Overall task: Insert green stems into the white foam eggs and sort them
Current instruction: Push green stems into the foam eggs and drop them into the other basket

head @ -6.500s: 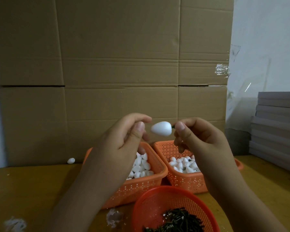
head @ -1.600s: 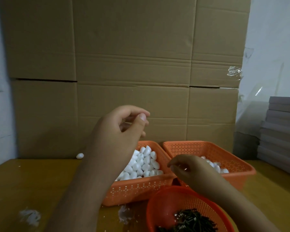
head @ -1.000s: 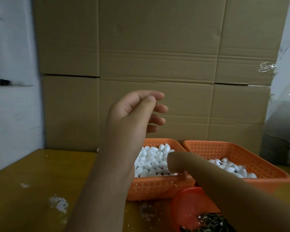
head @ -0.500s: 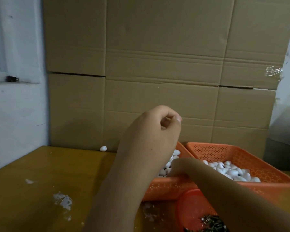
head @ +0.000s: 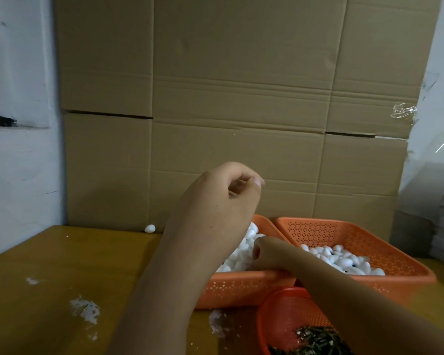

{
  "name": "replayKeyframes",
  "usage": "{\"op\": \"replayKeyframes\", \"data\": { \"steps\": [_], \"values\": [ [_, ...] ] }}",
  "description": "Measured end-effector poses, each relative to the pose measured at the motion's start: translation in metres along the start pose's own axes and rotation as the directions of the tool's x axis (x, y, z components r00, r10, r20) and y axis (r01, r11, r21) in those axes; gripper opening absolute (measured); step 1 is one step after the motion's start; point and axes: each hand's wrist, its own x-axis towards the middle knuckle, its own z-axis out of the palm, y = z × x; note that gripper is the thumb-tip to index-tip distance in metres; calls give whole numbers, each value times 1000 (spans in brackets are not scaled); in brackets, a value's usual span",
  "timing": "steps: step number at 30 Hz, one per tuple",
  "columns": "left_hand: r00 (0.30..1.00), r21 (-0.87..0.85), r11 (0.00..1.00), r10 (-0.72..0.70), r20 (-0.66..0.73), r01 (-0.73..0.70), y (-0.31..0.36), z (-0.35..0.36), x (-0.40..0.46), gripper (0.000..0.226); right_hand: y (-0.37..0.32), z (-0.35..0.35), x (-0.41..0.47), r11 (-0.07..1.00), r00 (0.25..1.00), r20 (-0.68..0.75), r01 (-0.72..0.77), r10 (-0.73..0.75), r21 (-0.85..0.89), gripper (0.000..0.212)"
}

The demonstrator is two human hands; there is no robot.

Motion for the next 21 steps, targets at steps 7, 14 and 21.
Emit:
{"op": "replayKeyframes", "data": {
  "steps": [7, 14, 21],
  "values": [
    [1000, -14, 1000, -2, -16, 2, -1, 0, 0, 19, 7, 3, 3, 998, 994, -102, 34, -30, 46, 24],
    [1000, -19, 1000, -2, -19, 2, -1, 0, 1, 19, 16, 2, 5, 967, 975, -222, 58, -2, 248, 32],
    [1000, -20, 1000, 19, 1, -19, -3, -1, 1, 18, 21, -5, -5, 854, 899, -437, 207, 26, 477, 16]
  ]
}}
